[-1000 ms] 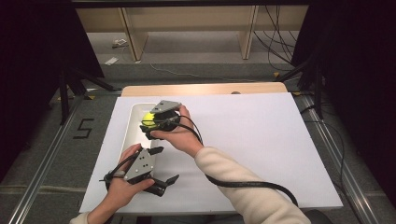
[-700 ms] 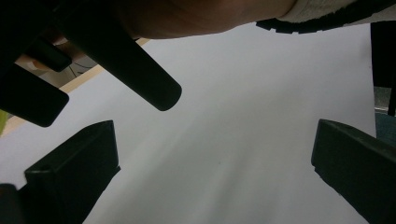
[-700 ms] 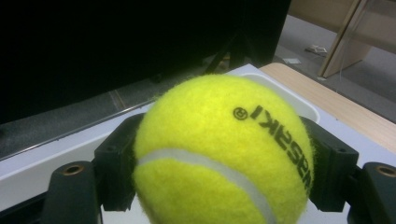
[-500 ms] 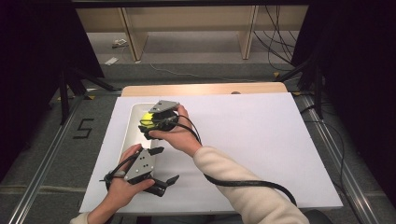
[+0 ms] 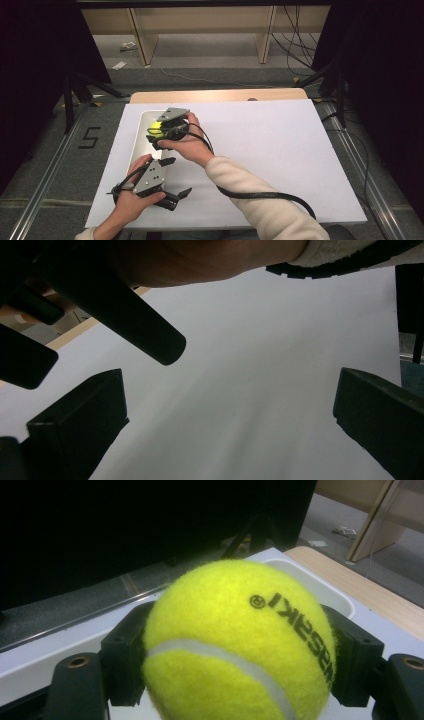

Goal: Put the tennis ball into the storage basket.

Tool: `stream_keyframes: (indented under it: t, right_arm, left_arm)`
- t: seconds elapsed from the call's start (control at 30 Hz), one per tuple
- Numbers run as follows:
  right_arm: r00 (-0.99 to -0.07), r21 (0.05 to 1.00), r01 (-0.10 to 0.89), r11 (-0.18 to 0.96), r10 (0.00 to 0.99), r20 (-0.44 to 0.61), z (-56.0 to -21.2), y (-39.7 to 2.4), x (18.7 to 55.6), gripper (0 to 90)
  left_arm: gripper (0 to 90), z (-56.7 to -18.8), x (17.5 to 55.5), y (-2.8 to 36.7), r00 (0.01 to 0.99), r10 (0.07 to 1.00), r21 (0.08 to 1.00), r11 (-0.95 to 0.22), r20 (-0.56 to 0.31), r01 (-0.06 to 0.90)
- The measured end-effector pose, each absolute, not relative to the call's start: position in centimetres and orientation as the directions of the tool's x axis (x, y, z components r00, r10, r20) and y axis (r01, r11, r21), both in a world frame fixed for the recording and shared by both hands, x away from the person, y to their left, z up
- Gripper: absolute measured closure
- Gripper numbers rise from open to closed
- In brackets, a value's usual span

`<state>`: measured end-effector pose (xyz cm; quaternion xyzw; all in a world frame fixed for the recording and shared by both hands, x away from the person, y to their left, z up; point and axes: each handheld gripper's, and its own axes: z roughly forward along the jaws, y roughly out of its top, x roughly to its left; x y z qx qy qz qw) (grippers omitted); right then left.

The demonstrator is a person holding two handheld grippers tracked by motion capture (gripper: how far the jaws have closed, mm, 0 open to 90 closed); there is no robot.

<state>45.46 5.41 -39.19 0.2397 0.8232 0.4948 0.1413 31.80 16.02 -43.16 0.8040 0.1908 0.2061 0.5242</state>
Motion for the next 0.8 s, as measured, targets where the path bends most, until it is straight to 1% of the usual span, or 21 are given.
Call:
stream_keyframes:
  t: [0.8]
  right_arm:
    - [-0.854, 0.884, 0.243, 0.400, 0.520, -0.001, -38.5, 6.6, 45.9, 26.5]
  left_arm:
    - [0.4, -43.2, 31.8, 16.0, 0.843, 0.522, 0.922, -0.377, 0.130, 0.091]
